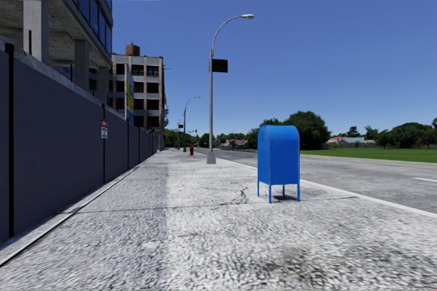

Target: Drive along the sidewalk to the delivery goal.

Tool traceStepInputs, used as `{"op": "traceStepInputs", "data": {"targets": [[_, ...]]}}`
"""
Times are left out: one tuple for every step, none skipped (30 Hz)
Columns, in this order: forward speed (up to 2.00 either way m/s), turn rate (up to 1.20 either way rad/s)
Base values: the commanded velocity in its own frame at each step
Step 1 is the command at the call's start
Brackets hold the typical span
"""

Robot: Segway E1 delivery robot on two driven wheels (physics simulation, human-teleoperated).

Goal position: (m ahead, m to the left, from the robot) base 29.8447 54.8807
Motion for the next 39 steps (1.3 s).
{"op": "traceStepInputs", "data": {"targets": [[2.00, 0.38], [2.00, 0.38], [2.00, 0.38], [2.00, 0.38], [2.00, 0.38], [2.00, 0.38], [2.00, 0.38], [2.00, 0.38], [2.00, 0.38], [2.00, 0.38], [2.00, 0.38], [2.00, 0.38], [2.00, 0.38], [2.00, 0.38], [2.00, 0.38], [2.00, 0.32], [2.00, 0.32], [2.00, 0.00], [2.00, 0.00], [2.00, 0.00], [2.00, 0.00], [2.00, 0.00], [2.00, 0.00], [2.00, 0.00], [2.00, 0.00], [2.00, 0.00], [2.00, 0.00], [2.00, 0.00], [2.00, 0.00], [2.00, 0.00], [2.00, 0.00], [2.00, 0.00], [2.00, 0.00], [2.00, 0.00], [2.00, 0.00], [2.00, 0.00], [2.00, 0.00], [2.00, 0.00], [2.00, 0.00]]}}
